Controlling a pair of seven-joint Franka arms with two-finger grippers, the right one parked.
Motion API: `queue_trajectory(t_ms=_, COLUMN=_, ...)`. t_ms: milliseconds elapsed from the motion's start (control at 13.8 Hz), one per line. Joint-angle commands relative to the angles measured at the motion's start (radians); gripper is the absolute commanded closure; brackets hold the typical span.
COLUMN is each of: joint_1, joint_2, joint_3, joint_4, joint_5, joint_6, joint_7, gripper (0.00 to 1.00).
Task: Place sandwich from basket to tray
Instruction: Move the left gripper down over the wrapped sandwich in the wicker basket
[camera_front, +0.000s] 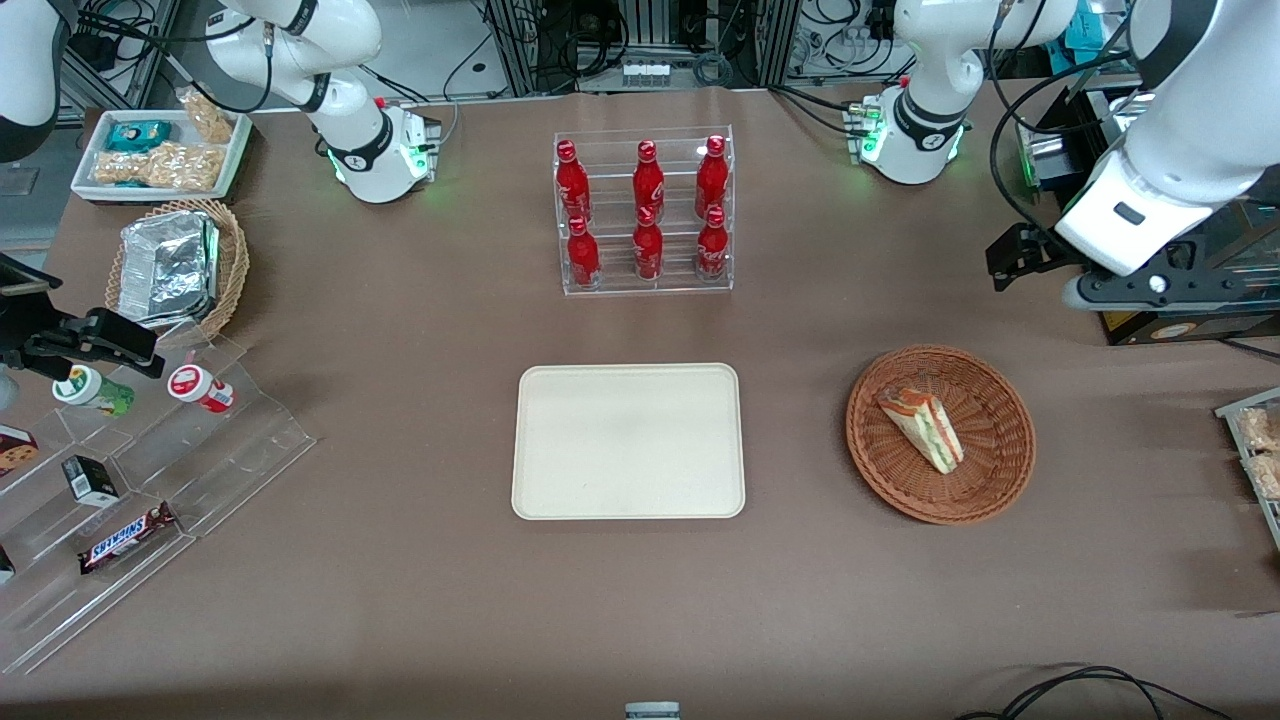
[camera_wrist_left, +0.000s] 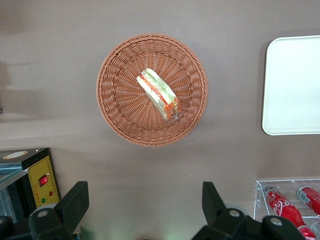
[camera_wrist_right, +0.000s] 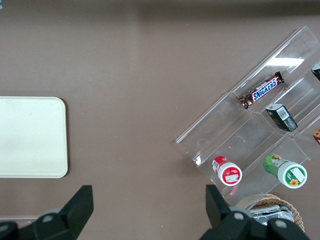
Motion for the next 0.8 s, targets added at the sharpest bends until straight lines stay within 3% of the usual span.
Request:
queue_trajectory(t_ms=0, joint_1=-0.007, joint_2=-0.018, joint_3=0.007, joint_4=-0.17, joint_5=-0.002, joint_6=0.162, joint_7=-0.001, gripper=0.0)
queue_trajectory(t_ms=145, joint_1=-0.007, joint_2=-0.006, joint_3=0.007, joint_4=-0.265, joint_5=-0.003, joint_6=0.286, joint_7=-0.05, gripper=0.0)
queue_trajectory(t_ms=506, joint_1=0.001, joint_2=0.108, joint_3=0.011, joint_4=-0.408, joint_5=-0.031, joint_6=0.541, joint_7=-0.445, gripper=0.0)
queue_trajectory(t_ms=723, joint_1=0.002, joint_2=0.192, joint_3=0.015, joint_4=-0.462, joint_5=-0.03, joint_6=0.704, joint_7=-0.579, gripper=0.0)
